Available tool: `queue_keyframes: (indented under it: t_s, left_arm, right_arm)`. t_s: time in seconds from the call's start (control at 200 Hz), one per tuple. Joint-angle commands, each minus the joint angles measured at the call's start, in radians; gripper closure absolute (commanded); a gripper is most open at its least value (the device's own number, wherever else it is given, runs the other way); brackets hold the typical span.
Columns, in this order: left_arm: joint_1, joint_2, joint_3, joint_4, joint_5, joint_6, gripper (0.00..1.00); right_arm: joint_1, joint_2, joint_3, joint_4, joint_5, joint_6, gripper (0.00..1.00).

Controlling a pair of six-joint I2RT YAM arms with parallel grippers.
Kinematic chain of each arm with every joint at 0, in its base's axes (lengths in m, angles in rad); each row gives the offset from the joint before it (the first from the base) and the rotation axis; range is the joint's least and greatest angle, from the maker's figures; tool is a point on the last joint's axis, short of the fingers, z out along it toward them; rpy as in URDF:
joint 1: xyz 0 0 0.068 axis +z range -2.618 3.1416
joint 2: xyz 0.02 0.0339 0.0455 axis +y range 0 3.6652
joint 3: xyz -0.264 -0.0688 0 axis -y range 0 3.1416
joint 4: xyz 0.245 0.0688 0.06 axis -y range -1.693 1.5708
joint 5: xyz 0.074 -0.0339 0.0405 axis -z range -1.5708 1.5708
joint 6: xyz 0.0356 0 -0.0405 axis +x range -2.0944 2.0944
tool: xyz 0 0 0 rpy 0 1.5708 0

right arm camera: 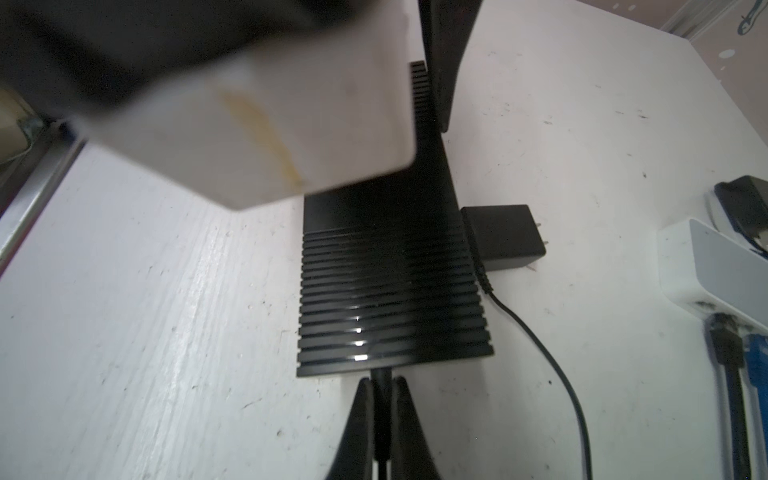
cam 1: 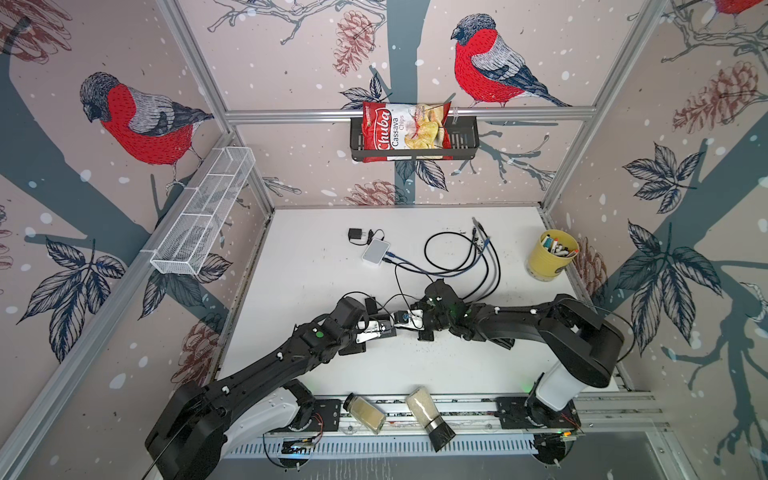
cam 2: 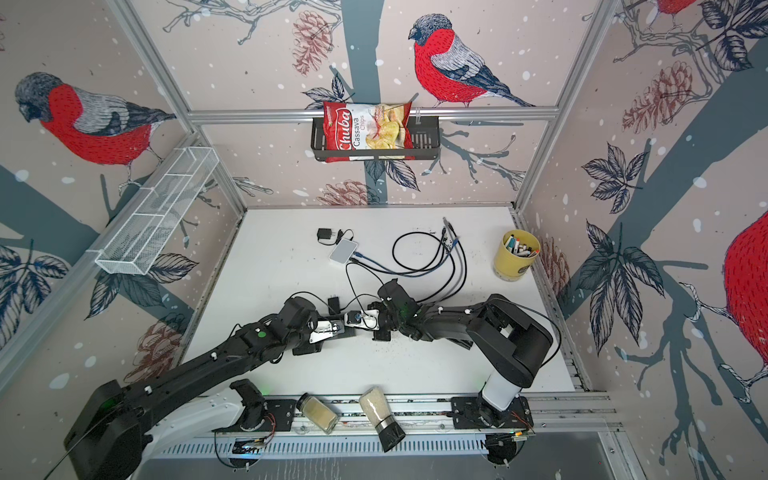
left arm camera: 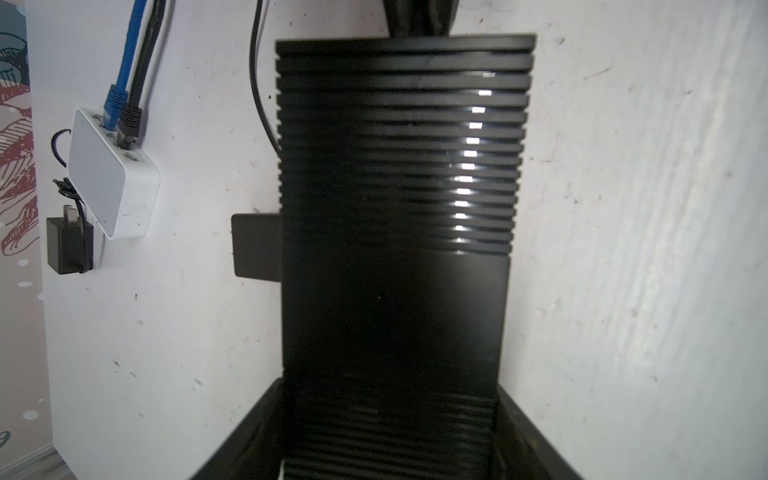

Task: Insert the plug into the switch port

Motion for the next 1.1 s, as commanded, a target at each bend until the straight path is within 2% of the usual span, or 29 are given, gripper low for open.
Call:
queue_keyframes:
  t_s: [0.0,0.145,0.3,0.45,0.55,0.79,0.975,1.096]
  left_arm:
    - [-0.006,0.029,0.002,0.140,0.125,-0.015,0.54]
    - [-0.002,0.094,0.012,0.078,0.110,-0.026,0.55]
    - [0.003,0.139,0.024,0.032,0.148,-0.023,0.55]
    - [0.011,0.162,0.037,0.040,0.141,-0.034,0.55]
    - [0.021,0.196,0.063,0.018,0.139,-0.049,0.55]
    - [0.038,0.375,0.213,-0.101,0.065,-0.193,0.54]
    - [0.047,0.547,0.350,-0.203,0.018,-0.299,0.53]
    - [0.080,0.585,0.385,-0.223,0.047,-0.336,0.53]
  right_arm:
    - [-0.023,-0.008,0.002,0.161,-0.070,0.077,0.92]
    - [-0.053,-0.013,-0.004,0.122,-0.063,0.073,0.85]
    - [-0.077,-0.017,-0.030,0.104,-0.069,0.050,0.76]
    - [-0.101,-0.024,-0.039,0.115,-0.051,0.065,0.74]
    - [-0.126,-0.038,-0.042,0.169,0.005,0.125,0.73]
    - [-0.201,-0.103,-0.036,0.280,0.179,0.292,0.70]
    - [-0.219,-0.170,-0.029,0.272,0.217,0.317,0.66]
    - [-0.222,-0.206,-0.036,0.268,0.237,0.329,0.65]
